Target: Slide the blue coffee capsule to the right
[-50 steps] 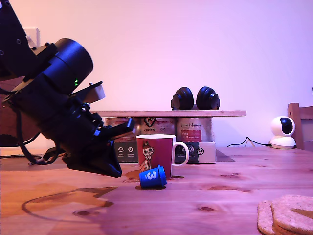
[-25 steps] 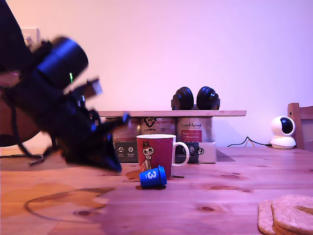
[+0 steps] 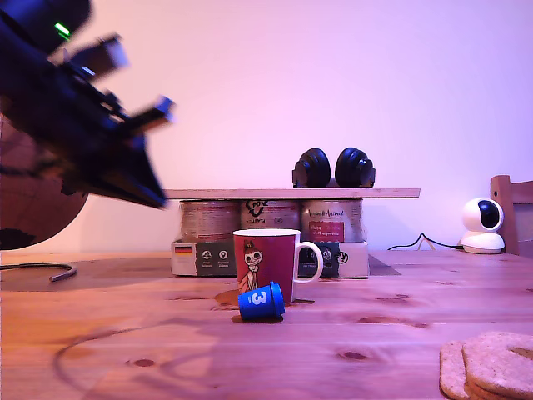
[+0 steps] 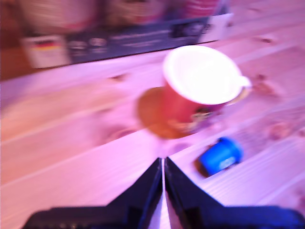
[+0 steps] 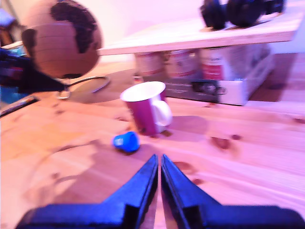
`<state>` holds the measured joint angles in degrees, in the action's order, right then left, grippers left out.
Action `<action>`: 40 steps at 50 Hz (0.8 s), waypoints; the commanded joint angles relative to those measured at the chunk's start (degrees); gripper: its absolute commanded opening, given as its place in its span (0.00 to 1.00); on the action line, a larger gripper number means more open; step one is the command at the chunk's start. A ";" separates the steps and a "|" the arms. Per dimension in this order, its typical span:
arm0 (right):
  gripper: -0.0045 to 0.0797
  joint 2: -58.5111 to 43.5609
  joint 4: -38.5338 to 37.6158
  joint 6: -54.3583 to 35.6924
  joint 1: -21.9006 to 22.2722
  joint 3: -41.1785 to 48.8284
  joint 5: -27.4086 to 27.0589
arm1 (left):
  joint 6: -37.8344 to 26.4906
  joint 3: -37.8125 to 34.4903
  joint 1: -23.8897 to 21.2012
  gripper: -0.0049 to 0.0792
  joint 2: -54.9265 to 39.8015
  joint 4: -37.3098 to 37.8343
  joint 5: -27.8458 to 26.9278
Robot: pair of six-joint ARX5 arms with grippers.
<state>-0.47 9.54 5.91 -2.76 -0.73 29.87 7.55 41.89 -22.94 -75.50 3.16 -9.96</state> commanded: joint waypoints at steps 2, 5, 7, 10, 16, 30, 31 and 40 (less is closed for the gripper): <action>0.04 0.37 -0.20 -0.35 -0.22 0.28 -1.64 | -1.75 -0.20 2.40 0.04 2.67 2.45 0.37; 0.04 0.37 -0.20 -0.35 -0.22 0.28 -2.49 | -2.60 -0.22 4.11 0.04 4.33 4.44 0.37; 0.04 0.37 -0.20 -0.35 -0.22 0.28 -3.08 | -3.74 -0.22 5.35 0.04 5.53 6.08 0.35; 0.04 0.37 -0.20 -0.35 -0.22 0.28 -3.78 | -4.61 -0.22 7.02 0.04 7.06 8.24 0.37; 0.04 0.37 -0.15 -0.35 -0.22 0.28 -4.92 | -6.60 -0.22 10.23 0.04 10.01 11.67 0.35; 0.04 0.37 -0.02 -0.33 -0.22 0.28 -4.94 | -8.07 -0.33 16.15 0.04 17.35 16.52 0.35; 0.04 0.37 -0.02 -0.33 -0.22 0.28 -4.96 | -8.07 -0.35 16.52 0.04 17.90 16.83 0.35; 0.04 0.37 -0.04 -0.33 -0.22 0.28 -4.94 | -8.04 -1.55 18.88 0.04 24.20 17.88 0.42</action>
<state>-0.47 9.65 5.87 -2.76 -0.73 24.97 -0.25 41.87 -4.49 -53.12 21.26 -9.50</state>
